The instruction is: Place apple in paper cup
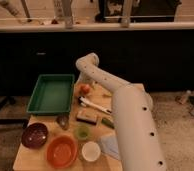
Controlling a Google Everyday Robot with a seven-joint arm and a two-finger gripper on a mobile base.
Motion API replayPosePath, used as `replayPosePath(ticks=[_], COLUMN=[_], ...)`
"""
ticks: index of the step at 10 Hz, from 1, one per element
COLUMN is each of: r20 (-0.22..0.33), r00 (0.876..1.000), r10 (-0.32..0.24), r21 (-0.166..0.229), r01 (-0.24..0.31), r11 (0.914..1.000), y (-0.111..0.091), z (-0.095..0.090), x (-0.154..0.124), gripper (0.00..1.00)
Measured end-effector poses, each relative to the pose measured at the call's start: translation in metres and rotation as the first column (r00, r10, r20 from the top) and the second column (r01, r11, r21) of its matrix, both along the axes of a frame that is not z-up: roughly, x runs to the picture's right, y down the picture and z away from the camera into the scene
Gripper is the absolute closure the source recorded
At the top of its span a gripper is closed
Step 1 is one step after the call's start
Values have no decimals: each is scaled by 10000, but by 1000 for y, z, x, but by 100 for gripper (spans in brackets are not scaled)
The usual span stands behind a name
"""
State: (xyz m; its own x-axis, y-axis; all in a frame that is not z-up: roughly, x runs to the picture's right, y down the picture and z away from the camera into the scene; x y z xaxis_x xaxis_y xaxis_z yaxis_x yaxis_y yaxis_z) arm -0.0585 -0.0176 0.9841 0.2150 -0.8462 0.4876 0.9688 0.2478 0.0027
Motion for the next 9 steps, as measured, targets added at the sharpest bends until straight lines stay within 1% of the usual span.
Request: replayPosePath(ticks=[2,6,8,9], r20=[9,77,68,52], r00=[10000,10000,10000,9999], r10=[-4,-46,-63,-99], r21=[6,-12,-81,-176], r01=[4,46,64,100], r11=[10000,10000,9999,9998], y=[0,-1,-1,1], z=[0,7,11,15], x=[0,1,2,2], gripper=[20,20,20,20])
